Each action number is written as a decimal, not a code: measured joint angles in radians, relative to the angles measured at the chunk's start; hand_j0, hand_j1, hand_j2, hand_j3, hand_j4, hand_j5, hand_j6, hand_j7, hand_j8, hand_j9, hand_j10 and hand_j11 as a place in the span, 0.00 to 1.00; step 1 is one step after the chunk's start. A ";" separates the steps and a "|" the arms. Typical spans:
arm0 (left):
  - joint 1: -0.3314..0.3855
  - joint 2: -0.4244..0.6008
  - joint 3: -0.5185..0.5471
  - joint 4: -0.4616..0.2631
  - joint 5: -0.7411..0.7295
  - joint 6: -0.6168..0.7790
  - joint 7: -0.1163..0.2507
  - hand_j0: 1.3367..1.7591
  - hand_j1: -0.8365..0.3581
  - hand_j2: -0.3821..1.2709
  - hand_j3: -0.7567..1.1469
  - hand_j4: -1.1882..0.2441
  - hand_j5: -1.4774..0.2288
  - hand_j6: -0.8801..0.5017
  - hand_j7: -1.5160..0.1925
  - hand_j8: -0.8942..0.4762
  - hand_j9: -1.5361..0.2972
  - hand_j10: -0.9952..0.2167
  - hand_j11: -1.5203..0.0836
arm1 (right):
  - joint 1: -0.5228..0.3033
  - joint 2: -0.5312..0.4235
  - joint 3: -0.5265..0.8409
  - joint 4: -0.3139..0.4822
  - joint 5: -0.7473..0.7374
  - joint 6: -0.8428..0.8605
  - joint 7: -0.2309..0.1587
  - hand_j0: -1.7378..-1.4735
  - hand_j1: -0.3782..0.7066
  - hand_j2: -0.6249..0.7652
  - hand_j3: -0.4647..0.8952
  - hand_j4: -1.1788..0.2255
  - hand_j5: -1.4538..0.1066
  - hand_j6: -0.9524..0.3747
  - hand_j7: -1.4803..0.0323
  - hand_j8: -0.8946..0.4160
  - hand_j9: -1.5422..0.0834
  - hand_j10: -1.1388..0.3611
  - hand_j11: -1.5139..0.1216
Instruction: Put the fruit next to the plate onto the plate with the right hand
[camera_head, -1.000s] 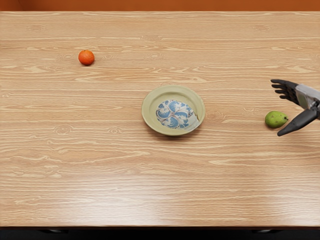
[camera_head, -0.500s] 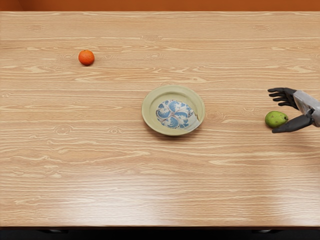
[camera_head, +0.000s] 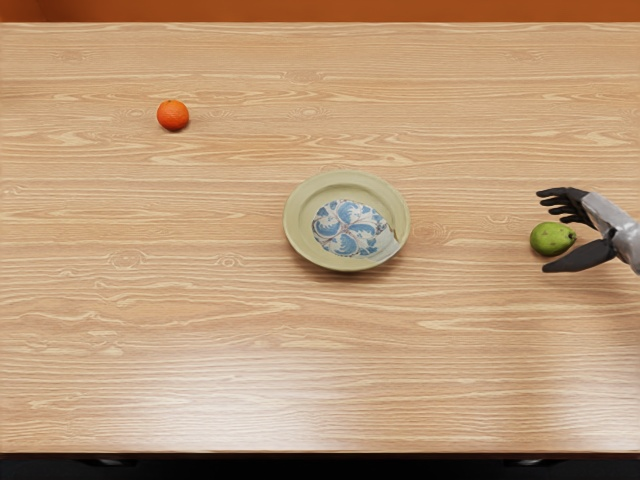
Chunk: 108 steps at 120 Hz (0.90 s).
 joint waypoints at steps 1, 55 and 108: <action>0.000 0.000 0.000 0.000 0.000 0.000 0.000 0.76 0.97 0.23 0.40 0.82 0.85 0.62 0.87 0.64 0.82 0.80 0.93 | 0.000 0.001 0.000 0.000 0.000 -0.001 -0.001 0.30 0.32 0.42 0.34 0.64 0.71 0.51 0.75 0.47 0.73 0.58 0.71; 0.000 0.000 0.000 0.000 0.000 0.000 0.000 0.76 0.97 0.23 0.40 0.82 0.85 0.62 0.87 0.64 0.82 0.80 0.93 | 0.005 0.009 0.000 -0.005 0.005 -0.008 -0.009 0.30 0.38 0.41 0.34 0.61 0.67 0.47 0.70 0.44 0.69 0.54 0.67; 0.000 0.000 0.000 0.000 0.000 0.000 0.000 0.76 0.97 0.23 0.40 0.82 0.85 0.62 0.87 0.64 0.82 0.80 0.93 | 0.002 0.034 -0.003 -0.029 -0.002 -0.028 -0.057 0.30 0.43 0.40 0.34 0.57 0.63 0.44 0.66 0.40 0.65 0.51 0.63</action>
